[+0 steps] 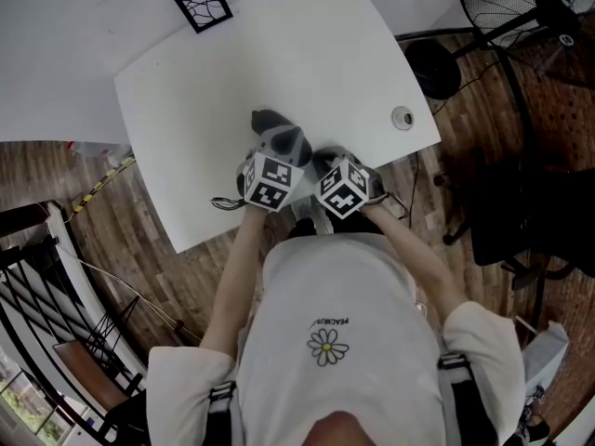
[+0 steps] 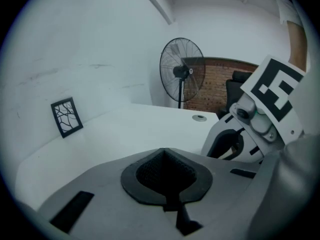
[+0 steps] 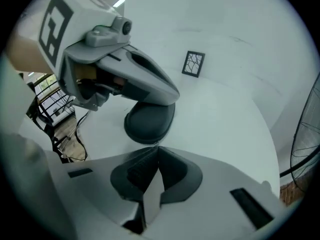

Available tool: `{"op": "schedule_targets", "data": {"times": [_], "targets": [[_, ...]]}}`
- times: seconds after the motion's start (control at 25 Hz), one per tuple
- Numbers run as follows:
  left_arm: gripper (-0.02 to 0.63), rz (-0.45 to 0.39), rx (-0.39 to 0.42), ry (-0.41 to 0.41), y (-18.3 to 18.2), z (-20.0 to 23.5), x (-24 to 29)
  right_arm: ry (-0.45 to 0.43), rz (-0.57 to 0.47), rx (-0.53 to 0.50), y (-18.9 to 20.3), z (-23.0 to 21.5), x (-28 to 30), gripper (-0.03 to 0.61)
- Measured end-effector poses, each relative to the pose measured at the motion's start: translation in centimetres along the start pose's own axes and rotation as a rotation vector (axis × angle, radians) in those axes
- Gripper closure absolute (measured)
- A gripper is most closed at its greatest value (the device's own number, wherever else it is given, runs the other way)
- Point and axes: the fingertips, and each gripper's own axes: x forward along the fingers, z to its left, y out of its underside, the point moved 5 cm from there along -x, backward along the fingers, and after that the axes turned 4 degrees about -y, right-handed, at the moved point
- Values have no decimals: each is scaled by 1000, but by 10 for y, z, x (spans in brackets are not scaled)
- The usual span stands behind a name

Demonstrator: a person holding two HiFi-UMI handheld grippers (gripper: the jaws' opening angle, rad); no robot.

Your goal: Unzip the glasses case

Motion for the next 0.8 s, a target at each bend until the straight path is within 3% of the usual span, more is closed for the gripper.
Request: {"op": "schedule_targets", "data": {"times": [0.08,0.2,0.4,0.52,0.8], "targets": [[603,1,1,-1,-1,0,0,2,3,-23,-5,-12,3,571],[603,-5,-5,-6,-1,-1,0,-32,14,-162,-10,-21,8,571],[603,10,-20,-9,-3,-1,0,-194,-5,-352,-24,-38,16,571],[603,8,-33,-10,-4,-1,1,-246,-6,-445,-36,-47,23,571],[603,24,-69,-14,-7,2,3,-270,-30,-514,-66,-64,41,571]]}}
